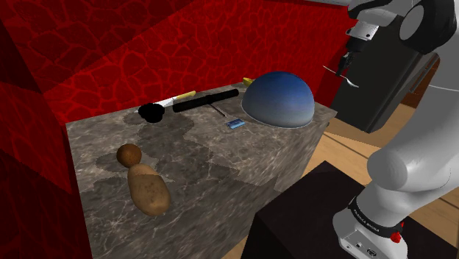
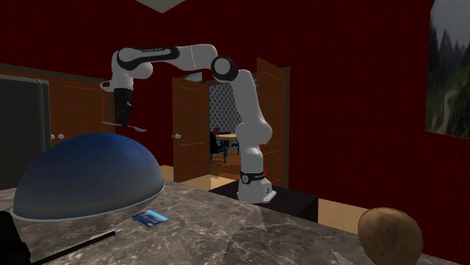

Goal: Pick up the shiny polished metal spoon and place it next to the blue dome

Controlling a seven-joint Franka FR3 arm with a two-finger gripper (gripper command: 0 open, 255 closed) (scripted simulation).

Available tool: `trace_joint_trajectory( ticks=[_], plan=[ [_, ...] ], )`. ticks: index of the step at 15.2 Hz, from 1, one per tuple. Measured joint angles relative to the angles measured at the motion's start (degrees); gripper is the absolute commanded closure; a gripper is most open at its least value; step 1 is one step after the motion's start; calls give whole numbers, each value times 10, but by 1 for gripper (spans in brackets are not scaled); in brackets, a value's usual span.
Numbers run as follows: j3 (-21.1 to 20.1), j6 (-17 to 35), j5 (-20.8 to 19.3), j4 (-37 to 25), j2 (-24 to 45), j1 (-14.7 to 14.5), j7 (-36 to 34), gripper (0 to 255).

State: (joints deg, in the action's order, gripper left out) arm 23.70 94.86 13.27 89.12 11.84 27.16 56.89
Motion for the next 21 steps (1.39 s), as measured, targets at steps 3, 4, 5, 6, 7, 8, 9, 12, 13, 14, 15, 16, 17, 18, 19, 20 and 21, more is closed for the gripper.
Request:
trace_joint_trajectory(
  ticks=[3, 4, 5, 6, 7, 8, 9, 12, 13, 14, 15, 16, 17, 18, 19, 20, 21],
  plan=[
    [-1, 22, 0, 23, -1, -2, 2, 255],
    [-1, 28, 0, 30, -2, -2, 3, 255],
    [-2, 37, 0, 39, -2, -4, 4, 255],
    [-2, 45, 1, 46, -1, -4, 5, 255],
    [-2, 53, 3, 52, 2, -3, 8, 255],
    [-2, 59, 3, 56, 4, -3, 9, 255],
    [-2, 66, 3, 64, 3, -4, 10, 255],
    [-3, 88, 6, 83, 7, -5, 14, 255],
    [-4, 95, 7, 90, 7, -5, 14, 255],
    [-4, 102, 8, 96, 9, -4, 17, 255],
    [-4, 109, 9, 101, 10, -5, 18, 255],
    [-4, 115, 11, 105, 13, -5, 20, 255],
    [-5, 123, 11, 112, 13, -5, 20, 255],
    [-5, 130, 13, 117, 16, -5, 23, 255],
    [-6, 135, 14, 121, 17, -5, 24, 255],
    [-6, 144, 15, 129, 19, -5, 26, 255],
    [-6, 150, 17, 131, 23, -5, 28, 255]
  ],
)
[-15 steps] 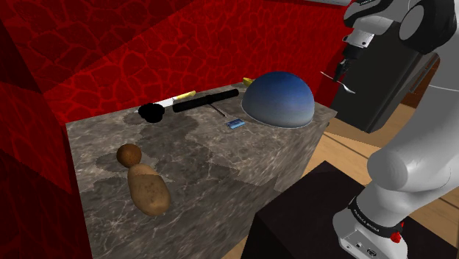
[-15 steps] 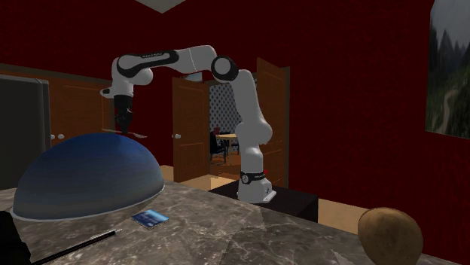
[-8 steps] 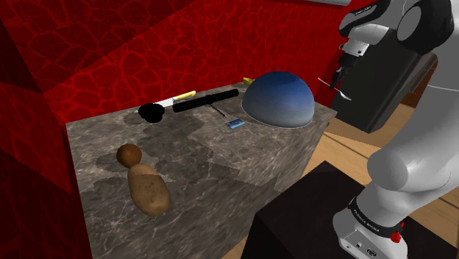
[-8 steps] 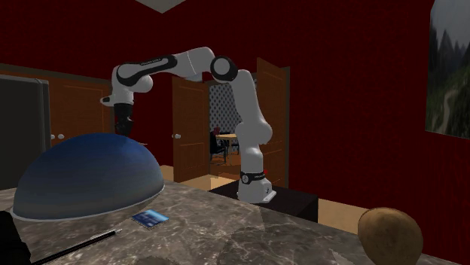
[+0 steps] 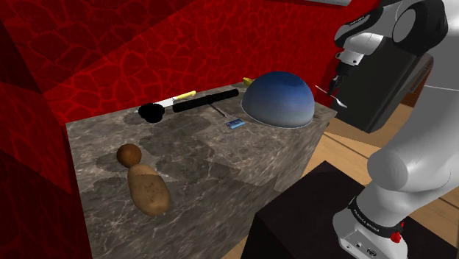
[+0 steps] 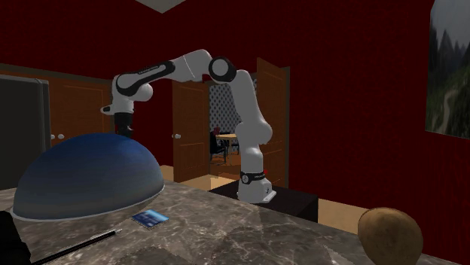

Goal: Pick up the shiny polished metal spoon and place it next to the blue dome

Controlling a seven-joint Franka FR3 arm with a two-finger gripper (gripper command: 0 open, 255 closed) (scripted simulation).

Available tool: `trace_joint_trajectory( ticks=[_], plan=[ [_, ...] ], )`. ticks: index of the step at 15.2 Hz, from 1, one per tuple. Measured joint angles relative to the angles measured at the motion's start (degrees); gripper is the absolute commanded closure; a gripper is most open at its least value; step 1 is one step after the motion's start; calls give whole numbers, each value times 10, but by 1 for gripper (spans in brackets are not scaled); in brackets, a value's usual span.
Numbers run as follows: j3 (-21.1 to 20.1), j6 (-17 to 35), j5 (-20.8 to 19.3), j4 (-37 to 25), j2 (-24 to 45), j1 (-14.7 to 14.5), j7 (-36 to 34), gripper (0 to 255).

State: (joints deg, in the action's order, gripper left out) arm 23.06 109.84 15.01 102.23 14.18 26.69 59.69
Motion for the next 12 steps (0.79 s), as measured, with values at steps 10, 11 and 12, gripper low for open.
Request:
trace_joint_trajectory(
  ticks=[10, 11, 12],
  plan=[
    [-6, 66, 19, 41, 30, 2, 20, 255],
    [-7, 73, 22, 45, 33, 2, 22, 255],
    [-7, 78, 23, 48, 35, 3, 24, 255]
  ],
)
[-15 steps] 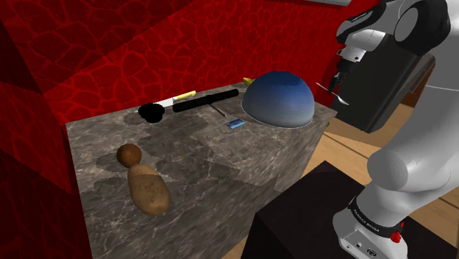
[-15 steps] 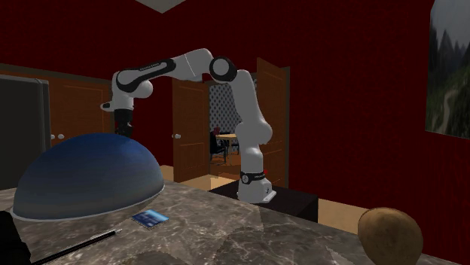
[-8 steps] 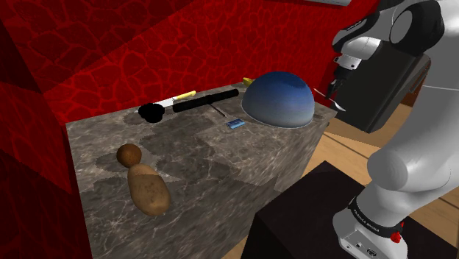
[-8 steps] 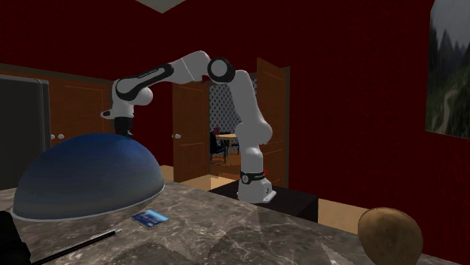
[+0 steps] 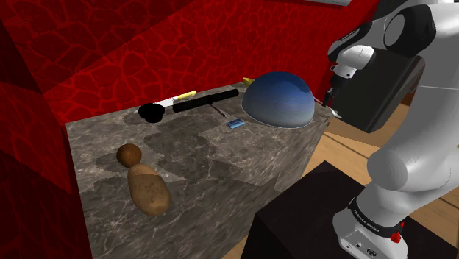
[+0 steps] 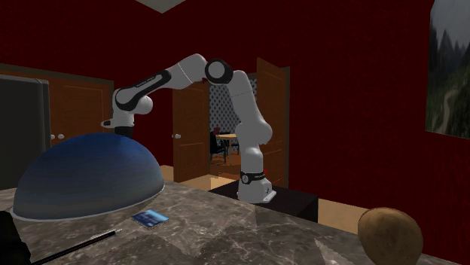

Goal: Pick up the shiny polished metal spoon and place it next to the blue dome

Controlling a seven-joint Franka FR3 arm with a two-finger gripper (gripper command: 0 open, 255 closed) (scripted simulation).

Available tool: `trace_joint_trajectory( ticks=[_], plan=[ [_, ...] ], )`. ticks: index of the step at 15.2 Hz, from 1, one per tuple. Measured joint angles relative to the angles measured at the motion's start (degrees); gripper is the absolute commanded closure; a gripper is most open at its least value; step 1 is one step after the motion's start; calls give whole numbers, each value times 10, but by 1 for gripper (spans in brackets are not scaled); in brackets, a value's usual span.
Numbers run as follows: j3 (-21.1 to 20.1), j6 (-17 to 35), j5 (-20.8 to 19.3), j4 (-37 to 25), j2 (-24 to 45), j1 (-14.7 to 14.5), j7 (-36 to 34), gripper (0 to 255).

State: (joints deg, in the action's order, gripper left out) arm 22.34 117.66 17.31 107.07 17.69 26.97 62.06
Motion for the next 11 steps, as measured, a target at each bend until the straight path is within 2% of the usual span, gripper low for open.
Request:
trace_joint_trajectory(
  ticks=[6, 7, 11],
  plan=[
    [0, 5, 2, 2, 3, 1, 2, 255],
    [0, 5, 2, 1, 4, 1, 2, 0],
    [0, 5, 2, 1, 4, 1, 2, 0]
  ],
)
